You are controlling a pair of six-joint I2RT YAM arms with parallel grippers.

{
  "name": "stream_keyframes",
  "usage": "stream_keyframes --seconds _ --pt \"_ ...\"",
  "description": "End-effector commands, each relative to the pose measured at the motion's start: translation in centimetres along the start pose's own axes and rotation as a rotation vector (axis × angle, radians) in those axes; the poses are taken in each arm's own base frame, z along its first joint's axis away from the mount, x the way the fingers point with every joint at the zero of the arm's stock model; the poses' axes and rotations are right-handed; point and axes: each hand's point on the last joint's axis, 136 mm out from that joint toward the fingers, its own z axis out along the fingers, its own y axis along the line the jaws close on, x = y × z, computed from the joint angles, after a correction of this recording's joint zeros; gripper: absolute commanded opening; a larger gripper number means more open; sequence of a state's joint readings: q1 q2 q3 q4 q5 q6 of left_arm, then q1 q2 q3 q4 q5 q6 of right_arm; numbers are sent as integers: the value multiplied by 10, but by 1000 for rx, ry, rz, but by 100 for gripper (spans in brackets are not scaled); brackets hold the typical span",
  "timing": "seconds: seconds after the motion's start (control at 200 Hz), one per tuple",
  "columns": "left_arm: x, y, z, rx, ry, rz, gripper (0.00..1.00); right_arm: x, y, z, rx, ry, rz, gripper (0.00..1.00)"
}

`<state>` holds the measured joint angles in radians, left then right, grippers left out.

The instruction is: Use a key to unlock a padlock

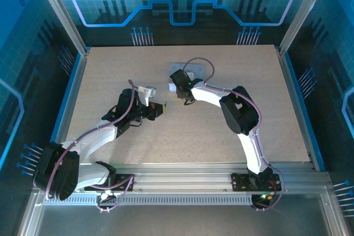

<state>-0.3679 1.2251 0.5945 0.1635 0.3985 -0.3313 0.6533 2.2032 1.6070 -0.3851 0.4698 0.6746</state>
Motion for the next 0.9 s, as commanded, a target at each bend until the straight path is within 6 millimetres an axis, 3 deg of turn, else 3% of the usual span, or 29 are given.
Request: stream_keyframes --seconds 0.0,0.385,0.57,0.895 --pt "-17 -10 -2 44 -35 35 0 -10 3 4 20 -34 20 45" --pt "-10 -3 -5 48 -32 20 0 -7 10 12 17 -5 19 45" --pt "-8 -1 -7 53 -34 24 0 -6 10 13 23 6 23 32" --pt "-5 1 -13 57 -36 29 0 -6 13 11 28 -8 3 18"
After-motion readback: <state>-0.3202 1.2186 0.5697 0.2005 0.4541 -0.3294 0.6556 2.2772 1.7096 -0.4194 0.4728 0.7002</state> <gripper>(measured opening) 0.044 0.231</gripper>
